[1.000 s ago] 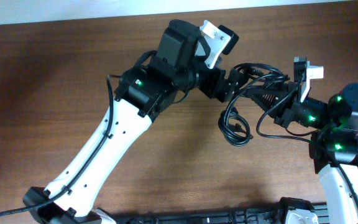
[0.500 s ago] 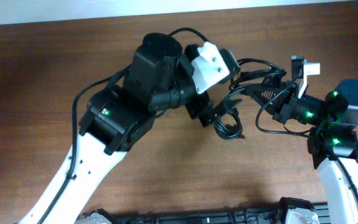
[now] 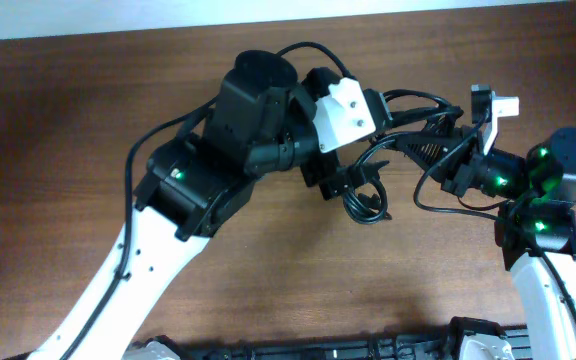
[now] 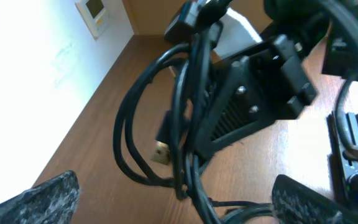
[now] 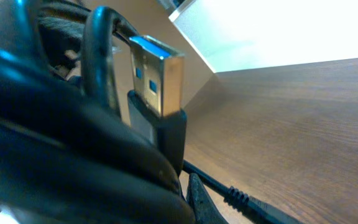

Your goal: Untangle cables

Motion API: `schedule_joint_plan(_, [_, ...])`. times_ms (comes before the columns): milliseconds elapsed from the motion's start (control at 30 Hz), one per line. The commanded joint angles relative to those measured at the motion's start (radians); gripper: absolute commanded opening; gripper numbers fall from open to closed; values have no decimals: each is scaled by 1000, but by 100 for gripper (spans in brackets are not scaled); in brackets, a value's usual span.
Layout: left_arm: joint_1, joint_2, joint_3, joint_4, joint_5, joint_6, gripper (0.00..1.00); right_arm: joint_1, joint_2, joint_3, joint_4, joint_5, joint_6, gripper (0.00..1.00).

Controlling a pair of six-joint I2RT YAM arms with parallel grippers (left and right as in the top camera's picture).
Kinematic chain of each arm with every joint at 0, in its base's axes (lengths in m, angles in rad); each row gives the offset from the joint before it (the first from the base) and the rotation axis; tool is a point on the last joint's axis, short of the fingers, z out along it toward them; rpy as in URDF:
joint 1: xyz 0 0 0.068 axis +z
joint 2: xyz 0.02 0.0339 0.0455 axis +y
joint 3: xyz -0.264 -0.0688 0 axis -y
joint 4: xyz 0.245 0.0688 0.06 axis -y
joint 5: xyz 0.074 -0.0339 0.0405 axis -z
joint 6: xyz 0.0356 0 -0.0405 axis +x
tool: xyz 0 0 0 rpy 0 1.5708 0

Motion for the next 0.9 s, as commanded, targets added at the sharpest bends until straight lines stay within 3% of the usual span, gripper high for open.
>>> schedule_joint_plan(0, [-1,43,6,44,11,4,99,4,-6,16,13,-63,32,4])
schedule_joint_plan(567, [-1,132,6,220,67,5,97,4,-6,16,47,-122,31,4])
schedule_joint_plan(633, [-1,132,6,229,79,5,74,4,-6,16,47,-124,31,4])
schedule_joint_plan(767, [-1,132,6,249,75,5,11,4,-6,16,50,-129,31,4])
schedule_joint_plan(800, [-1,132,6,253,75,4,0,4,-6,16,50,-129,31,4])
schedule_joint_plan(867, [-1,132,6,269,27,-89,0,4,-6,16,50,-133,31,4])
